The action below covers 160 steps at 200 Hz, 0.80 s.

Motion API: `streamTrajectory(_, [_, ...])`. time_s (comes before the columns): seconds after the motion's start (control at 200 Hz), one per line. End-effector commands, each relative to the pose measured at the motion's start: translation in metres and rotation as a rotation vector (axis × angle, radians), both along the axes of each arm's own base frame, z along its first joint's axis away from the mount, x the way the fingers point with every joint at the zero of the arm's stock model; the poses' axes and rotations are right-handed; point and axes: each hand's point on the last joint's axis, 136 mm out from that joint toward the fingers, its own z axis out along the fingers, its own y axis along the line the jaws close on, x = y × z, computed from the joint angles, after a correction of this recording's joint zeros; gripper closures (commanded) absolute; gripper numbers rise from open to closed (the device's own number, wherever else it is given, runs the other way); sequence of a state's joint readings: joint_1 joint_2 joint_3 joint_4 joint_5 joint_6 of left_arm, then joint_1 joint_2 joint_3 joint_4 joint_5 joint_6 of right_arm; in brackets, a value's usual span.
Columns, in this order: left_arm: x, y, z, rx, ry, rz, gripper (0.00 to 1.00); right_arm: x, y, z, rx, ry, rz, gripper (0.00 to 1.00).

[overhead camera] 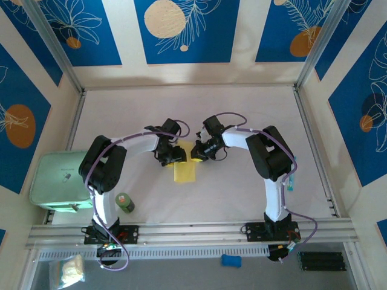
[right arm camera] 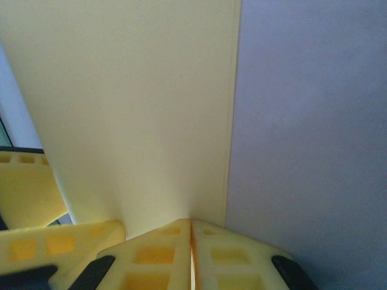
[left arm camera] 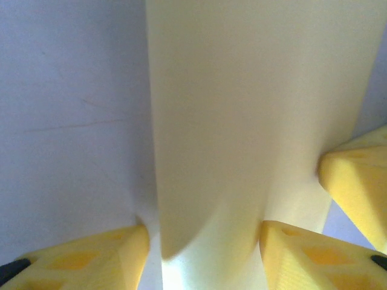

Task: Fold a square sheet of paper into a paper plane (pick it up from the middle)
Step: Hold the square sheet of paper at the center of the table.

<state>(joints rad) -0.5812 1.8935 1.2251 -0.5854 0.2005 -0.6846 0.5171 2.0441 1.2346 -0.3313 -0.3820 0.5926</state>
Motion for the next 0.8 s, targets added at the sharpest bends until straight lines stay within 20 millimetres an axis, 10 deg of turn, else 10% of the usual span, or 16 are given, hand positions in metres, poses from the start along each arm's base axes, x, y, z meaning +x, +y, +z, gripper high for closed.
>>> streamTrajectory(0.0, [0.0,0.031,0.012,0.145,-0.022,0.065,0.43,-0.026,-0.035,-0.052,-0.21,0.104,0.017,0.91])
streamTrajectory(0.31, [0.017,-0.022,0.071,-0.185,-0.116,0.06,0.54,-0.029,-0.048,-0.066,-0.305,0.136,0.012,0.92])
streamTrajectory(0.795, [0.009,-0.046,0.04,-0.236,0.001,0.01,0.86,-0.031,-0.055,-0.073,-0.363,0.163,0.015,0.93])
